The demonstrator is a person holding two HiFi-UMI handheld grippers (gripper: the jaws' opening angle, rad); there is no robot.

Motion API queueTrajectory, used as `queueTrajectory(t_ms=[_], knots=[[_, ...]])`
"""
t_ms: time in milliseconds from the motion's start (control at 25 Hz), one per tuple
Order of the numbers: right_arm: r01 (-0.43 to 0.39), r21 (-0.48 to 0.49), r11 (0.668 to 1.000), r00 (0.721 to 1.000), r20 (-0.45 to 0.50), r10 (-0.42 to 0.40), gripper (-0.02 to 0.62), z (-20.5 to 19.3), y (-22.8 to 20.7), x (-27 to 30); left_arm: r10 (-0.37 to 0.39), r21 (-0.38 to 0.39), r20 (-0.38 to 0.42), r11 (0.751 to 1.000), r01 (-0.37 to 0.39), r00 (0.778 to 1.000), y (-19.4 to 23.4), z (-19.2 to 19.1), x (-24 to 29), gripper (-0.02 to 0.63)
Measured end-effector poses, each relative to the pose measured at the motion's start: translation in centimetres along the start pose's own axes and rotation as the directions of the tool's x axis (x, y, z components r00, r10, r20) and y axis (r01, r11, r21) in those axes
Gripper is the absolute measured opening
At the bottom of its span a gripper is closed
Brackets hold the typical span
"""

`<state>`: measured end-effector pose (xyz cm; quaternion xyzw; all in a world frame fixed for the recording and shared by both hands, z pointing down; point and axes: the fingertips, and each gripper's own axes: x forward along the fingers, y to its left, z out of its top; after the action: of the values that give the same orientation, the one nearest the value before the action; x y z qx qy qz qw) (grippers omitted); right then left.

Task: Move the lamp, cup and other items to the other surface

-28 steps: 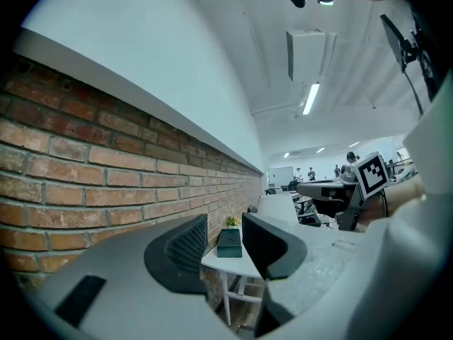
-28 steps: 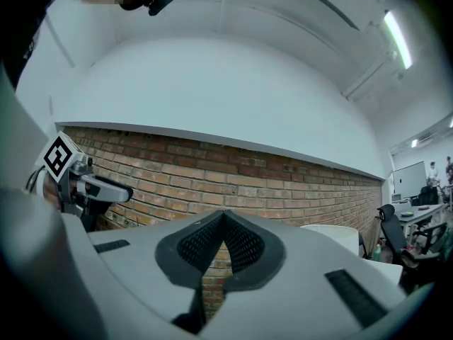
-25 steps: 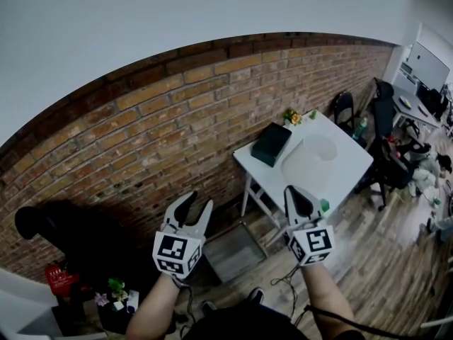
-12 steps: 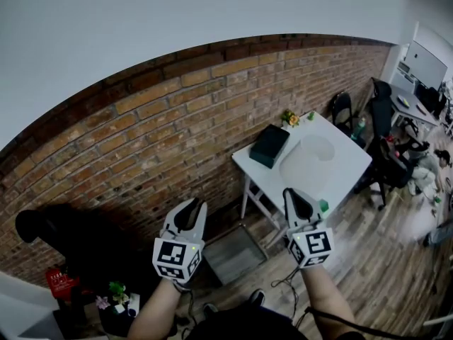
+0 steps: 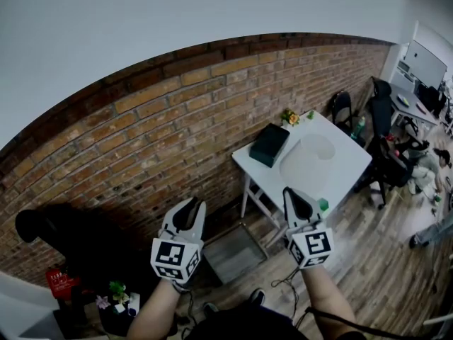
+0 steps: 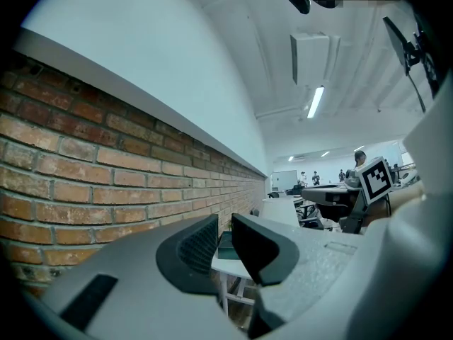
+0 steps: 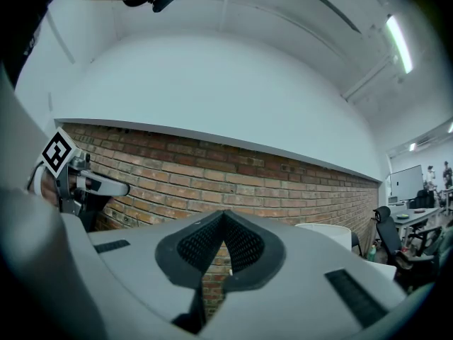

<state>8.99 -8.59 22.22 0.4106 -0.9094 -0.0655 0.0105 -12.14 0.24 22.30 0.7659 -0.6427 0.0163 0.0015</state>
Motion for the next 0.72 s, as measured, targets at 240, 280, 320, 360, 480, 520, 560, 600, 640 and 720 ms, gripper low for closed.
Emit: queueTrajectory(t_ms=[240, 280, 320, 360, 480, 520, 560, 600, 640, 720], knots=[[-0.007, -0.004, 1.000, 1.000, -0.002, 0.007, 0.004, -0.18, 0.06, 0.00, -0.005, -0.005, 0.003, 1.000, 0.005, 1.000, -0.04, -0.11, -0.03, 0.057], [-0.008, -0.004, 1.000, 1.000, -0.001, 0.008, 0.005, -0.15, 0.07, 0.03, -0.004, -0.006, 0.003, 1.000, 0.004, 1.000, -0.02, -0.13, -0.02, 0.057], [-0.010, -0.003, 1.000, 1.000, -0.002, 0.010, 0.005, -0.18, 0.09, 0.03, -0.004, -0.007, 0.002, 1.000, 0.004, 1.000, 0.00, -0.17, -0.02, 0.057], [-0.011, -0.002, 1.000, 1.000, -0.004, 0.011, 0.003, -0.24, 0.09, 0.02, -0.004, -0.008, 0.001, 1.000, 0.004, 1.000, 0.01, -0.20, -0.02, 0.057], [-0.015, 0.001, 1.000, 1.000, -0.006, 0.015, 0.003, -0.32, 0.07, 0.04, -0.003, -0.008, -0.002, 1.000, 0.003, 1.000, -0.01, -0.29, 0.03, 0.057], [-0.016, 0.001, 1.000, 1.000, -0.006, 0.016, 0.003, -0.31, 0.04, 0.06, -0.003, -0.008, -0.003, 1.000, 0.003, 1.000, -0.03, -0.30, 0.08, 0.057], [-0.016, 0.001, 1.000, 1.000, -0.006, 0.016, 0.003, -0.27, 0.02, 0.08, -0.003, -0.008, -0.005, 1.000, 0.003, 1.000, -0.04, -0.32, 0.13, 0.057], [-0.017, 0.000, 1.000, 1.000, -0.005, 0.017, 0.003, -0.21, 0.01, 0.10, -0.003, -0.008, -0.006, 1.000, 0.003, 1.000, -0.05, -0.34, 0.17, 0.057], [-0.017, -0.001, 1.000, 1.000, -0.005, 0.017, 0.003, -0.17, 0.00, 0.11, -0.003, -0.008, -0.008, 1.000, 0.002, 1.000, -0.06, -0.37, 0.19, 0.057], [-0.018, -0.001, 1.000, 1.000, -0.004, 0.018, 0.003, -0.15, -0.02, 0.09, -0.001, -0.008, -0.010, 1.000, 0.001, 1.000, -0.07, -0.48, 0.20, 0.057]])
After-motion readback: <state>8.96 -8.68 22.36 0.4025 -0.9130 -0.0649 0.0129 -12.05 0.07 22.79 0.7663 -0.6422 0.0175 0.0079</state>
